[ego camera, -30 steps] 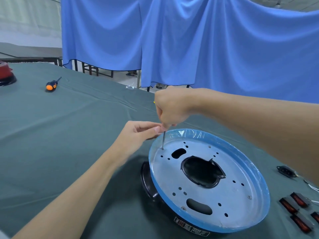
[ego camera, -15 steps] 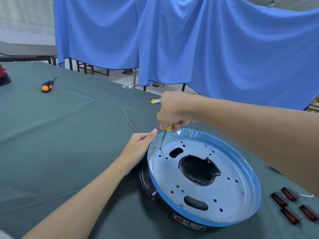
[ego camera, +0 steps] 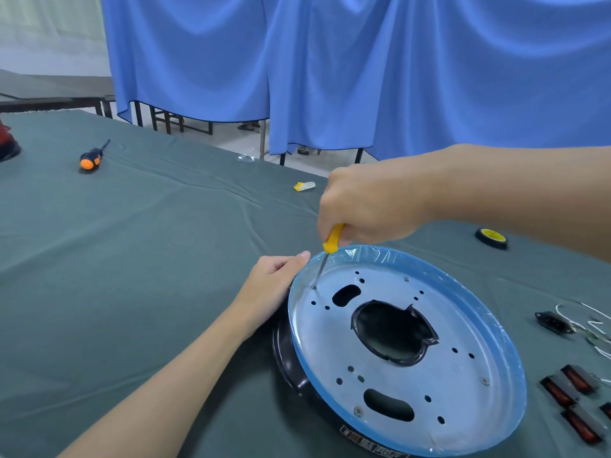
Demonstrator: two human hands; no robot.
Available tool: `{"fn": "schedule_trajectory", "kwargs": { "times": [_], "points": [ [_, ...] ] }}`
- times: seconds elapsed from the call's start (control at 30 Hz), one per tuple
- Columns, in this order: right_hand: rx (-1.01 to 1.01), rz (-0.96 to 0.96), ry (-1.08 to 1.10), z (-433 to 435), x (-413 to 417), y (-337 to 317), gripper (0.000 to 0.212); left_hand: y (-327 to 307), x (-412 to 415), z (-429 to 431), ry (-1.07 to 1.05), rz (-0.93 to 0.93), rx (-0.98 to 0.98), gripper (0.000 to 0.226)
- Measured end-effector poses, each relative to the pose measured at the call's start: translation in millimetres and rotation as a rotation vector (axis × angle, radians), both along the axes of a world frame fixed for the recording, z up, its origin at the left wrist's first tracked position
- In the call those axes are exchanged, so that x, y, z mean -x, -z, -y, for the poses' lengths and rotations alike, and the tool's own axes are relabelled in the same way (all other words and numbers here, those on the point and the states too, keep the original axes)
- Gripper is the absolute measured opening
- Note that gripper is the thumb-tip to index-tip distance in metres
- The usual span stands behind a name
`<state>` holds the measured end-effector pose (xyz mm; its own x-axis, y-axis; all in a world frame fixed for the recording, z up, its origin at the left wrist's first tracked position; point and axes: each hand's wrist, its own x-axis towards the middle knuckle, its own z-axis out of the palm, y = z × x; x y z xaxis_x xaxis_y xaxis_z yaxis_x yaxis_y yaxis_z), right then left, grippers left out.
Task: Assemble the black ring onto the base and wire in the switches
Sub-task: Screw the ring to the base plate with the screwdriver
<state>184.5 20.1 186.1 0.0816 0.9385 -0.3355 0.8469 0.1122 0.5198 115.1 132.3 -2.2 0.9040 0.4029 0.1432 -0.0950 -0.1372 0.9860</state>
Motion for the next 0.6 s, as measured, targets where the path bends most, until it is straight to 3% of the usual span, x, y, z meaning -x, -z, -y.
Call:
{"fn": "schedule_trajectory", "kwargs": {
  "times": [0.17,0.33,0.6],
  "points": [
    [0.057,0.129,-0.076,-1.1,3.3,10.4,0.025,1.6,-1.6,1.6,-0.031,-0.004,-0.013,0.060],
    [0.023,0.116,-0.092,-9.4,11.8,12.3,0.042,2.1,-0.5,3.5,-0.039,0.014,-0.006,0.060],
    [-0.130,-0.221,0.375,1.3,-0.9,13.1,0.045,2.0,-1.2,4.5,-0.066,0.021,-0.029,0.052]
  ]
}}
